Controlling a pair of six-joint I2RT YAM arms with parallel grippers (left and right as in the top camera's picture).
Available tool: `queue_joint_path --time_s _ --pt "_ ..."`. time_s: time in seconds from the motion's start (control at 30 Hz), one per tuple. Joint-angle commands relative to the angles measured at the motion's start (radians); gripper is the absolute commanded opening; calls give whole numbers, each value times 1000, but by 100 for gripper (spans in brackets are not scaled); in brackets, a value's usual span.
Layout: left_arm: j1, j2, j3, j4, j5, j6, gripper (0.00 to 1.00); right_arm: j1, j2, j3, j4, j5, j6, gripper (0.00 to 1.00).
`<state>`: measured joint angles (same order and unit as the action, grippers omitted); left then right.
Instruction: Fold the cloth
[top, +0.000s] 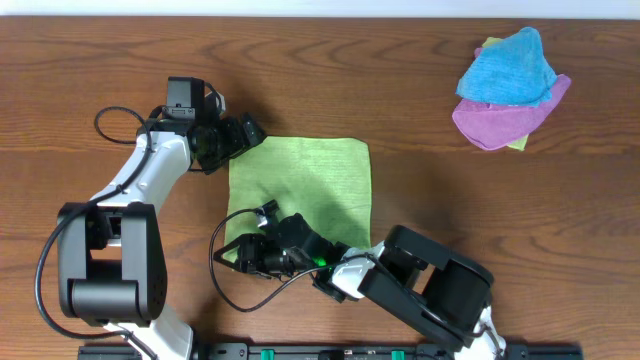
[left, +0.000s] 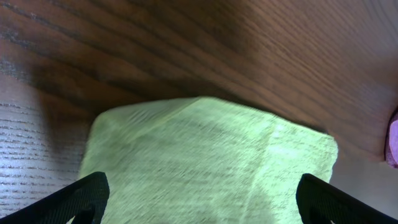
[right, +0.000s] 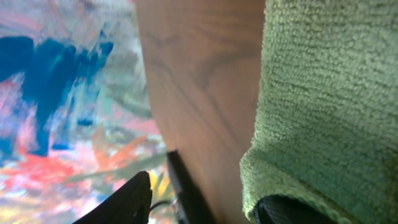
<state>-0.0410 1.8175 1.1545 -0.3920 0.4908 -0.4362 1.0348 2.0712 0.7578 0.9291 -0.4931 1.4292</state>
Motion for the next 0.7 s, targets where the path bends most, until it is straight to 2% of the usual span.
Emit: queue_joint_path --time_s 0.0,0.1,0.37,0.53,0.67 --pt "3 -21 14 4 -4 22 97 9 10 3 2 -106 31 56" --pt "3 -21 21 6 -9 23 97 18 10 3 -16 -117 -31 60" --pt "3 -21 50 7 -23 48 97 24 10 3 -224 -98 -280 64" --pt "3 -21 59 5 -23 48 96 24 10 3 -291 -83 -342 64" --pt "3 -21 59 4 -23 48 96 23 -6 3 -414 -61 -428 64"
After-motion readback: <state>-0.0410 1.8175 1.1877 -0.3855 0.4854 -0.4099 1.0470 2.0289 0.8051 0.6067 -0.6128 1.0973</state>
